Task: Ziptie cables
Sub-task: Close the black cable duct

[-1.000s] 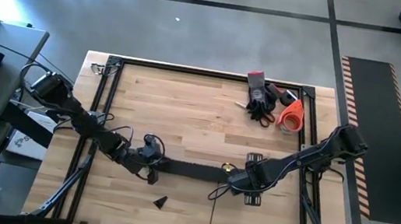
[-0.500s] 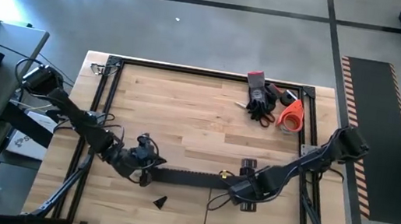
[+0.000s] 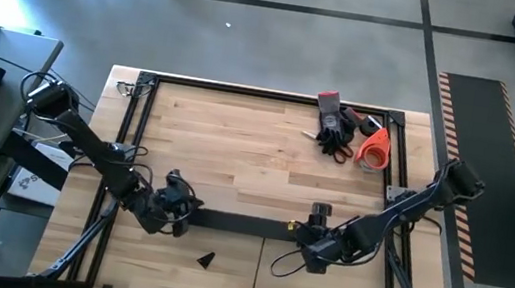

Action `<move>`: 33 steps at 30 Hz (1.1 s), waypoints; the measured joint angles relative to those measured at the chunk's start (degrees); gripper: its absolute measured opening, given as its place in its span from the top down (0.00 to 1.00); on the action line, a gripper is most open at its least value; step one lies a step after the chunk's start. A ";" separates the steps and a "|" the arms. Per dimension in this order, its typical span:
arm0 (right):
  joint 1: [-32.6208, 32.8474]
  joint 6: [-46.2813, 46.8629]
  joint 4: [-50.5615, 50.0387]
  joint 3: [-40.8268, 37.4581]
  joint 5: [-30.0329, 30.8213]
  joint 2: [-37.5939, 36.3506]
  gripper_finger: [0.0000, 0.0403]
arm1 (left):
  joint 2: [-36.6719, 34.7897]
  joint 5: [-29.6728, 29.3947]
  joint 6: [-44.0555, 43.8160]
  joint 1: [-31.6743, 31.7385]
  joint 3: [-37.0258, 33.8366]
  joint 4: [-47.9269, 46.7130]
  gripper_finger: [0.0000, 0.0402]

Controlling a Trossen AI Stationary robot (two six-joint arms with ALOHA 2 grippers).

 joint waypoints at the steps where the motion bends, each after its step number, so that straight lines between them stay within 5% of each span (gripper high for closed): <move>1: 0.22 0.37 0.08 0.00 0.30 -0.03 0.47 | -0.62 -1.25 -0.90 -0.39 0.00 -1.38 1.00; 10: 2.29 -0.98 5.58 -0.12 6.21 -0.05 0.47 | -3.59 -3.20 -3.51 -3.07 0.02 -4.77 1.00; 18: -1.02 2.70 23.37 -11.25 -2.11 -0.07 0.47 | -3.19 3.30 -4.71 -4.86 0.04 -7.44 1.00; 26: -0.94 8.19 25.19 -16.09 -1.26 -0.31 0.47 | -2.70 12.78 -26.14 -9.97 0.03 -23.29 1.00; 33: -0.63 7.95 24.84 -16.04 -2.02 -0.27 0.47 | 2.73 6.10 -36.28 -13.02 -5.31 -18.19 1.00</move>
